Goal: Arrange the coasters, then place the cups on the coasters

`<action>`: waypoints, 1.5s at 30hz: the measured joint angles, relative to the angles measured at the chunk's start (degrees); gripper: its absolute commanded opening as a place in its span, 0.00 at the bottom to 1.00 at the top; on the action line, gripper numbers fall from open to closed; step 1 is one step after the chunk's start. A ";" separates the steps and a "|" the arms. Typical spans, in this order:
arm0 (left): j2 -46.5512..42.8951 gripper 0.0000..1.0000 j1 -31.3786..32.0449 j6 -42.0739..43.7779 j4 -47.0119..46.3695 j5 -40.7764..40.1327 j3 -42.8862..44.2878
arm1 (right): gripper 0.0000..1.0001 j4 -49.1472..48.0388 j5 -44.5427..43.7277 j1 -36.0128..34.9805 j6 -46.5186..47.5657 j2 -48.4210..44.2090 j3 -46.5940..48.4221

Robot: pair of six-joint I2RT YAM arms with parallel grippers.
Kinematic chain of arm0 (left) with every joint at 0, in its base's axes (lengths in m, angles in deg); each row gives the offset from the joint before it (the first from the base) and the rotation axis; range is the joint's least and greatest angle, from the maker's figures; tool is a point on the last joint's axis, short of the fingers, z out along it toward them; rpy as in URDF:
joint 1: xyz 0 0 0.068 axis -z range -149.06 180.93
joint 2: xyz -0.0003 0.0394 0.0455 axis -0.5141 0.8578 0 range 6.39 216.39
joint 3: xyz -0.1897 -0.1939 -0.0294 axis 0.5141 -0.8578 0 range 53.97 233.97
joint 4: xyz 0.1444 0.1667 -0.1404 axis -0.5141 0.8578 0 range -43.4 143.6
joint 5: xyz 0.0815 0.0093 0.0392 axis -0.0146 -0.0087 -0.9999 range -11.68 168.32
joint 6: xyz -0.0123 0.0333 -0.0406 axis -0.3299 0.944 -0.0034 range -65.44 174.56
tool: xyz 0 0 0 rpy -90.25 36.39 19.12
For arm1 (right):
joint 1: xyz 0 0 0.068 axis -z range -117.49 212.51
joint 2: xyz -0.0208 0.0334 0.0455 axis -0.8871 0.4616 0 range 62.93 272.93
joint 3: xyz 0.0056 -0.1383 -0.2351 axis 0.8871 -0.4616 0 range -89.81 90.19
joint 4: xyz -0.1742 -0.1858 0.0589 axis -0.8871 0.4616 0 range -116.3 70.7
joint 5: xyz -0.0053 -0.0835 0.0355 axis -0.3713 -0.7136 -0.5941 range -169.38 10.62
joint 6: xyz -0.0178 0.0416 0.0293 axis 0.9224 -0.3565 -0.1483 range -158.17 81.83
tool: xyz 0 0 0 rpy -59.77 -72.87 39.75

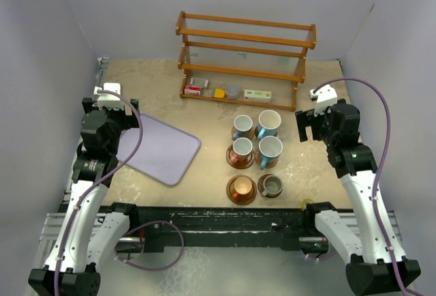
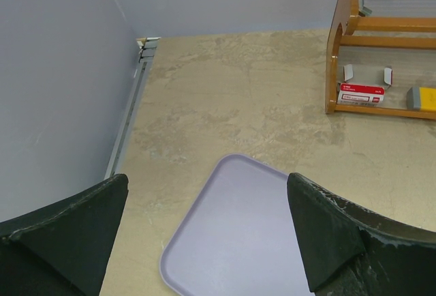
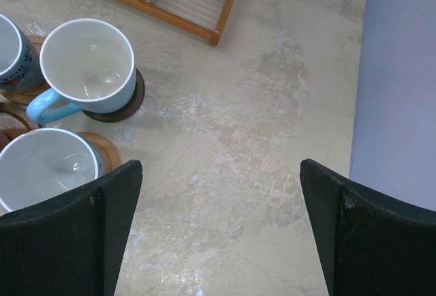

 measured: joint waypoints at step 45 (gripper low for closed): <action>-0.15 0.96 -0.22 0.87 0.26 1.29 0.00 | 1.00 -0.13 0.20 0.00 0.22 -0.11 0.00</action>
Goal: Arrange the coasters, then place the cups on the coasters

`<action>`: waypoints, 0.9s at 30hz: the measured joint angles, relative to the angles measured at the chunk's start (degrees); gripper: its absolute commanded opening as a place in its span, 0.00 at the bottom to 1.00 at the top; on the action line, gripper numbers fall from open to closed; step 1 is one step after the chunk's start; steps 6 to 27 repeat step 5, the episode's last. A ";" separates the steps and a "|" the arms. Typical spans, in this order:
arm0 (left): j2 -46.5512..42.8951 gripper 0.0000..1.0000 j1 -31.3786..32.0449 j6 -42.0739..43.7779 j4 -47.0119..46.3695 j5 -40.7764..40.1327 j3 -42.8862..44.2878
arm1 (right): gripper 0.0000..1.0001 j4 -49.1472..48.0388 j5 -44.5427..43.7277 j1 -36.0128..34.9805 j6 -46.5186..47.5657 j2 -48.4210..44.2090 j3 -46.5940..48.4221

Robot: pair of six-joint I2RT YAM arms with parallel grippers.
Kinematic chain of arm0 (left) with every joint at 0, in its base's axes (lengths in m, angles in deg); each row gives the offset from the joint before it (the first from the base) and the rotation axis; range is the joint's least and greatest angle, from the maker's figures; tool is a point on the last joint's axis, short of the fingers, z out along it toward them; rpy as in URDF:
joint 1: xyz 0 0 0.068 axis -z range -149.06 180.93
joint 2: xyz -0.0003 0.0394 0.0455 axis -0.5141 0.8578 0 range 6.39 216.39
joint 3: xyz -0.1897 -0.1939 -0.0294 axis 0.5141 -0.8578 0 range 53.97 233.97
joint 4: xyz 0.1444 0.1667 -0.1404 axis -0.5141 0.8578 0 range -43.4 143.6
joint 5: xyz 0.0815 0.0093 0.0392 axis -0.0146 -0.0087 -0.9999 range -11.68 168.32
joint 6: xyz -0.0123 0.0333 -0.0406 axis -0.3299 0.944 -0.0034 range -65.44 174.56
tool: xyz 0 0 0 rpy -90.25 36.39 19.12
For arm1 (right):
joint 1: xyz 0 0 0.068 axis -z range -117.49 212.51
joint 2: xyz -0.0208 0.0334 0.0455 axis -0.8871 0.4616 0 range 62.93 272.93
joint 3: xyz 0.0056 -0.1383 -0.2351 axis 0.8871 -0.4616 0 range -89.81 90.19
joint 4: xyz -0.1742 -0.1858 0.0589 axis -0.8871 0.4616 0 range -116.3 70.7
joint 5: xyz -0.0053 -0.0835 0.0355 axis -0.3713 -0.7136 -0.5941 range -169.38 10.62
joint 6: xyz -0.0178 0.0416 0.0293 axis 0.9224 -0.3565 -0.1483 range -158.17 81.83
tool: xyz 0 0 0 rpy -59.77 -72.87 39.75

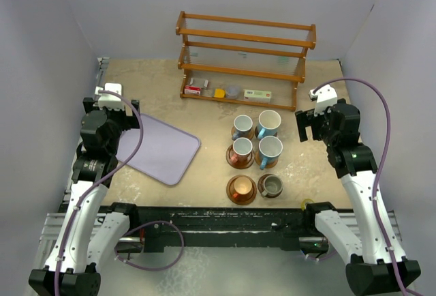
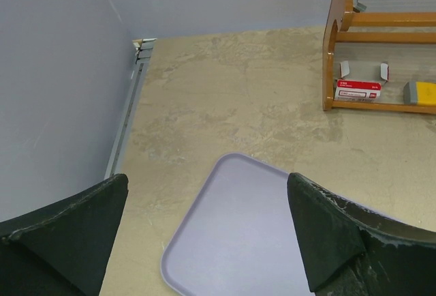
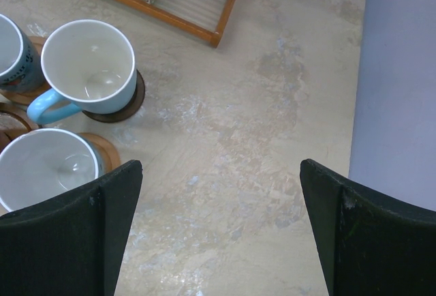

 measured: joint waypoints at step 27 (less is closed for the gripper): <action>0.00 0.96 0.00 0.02 0.15 0.04 0.00 | 1.00 -0.02 0.02 0.00 0.00 0.00 0.00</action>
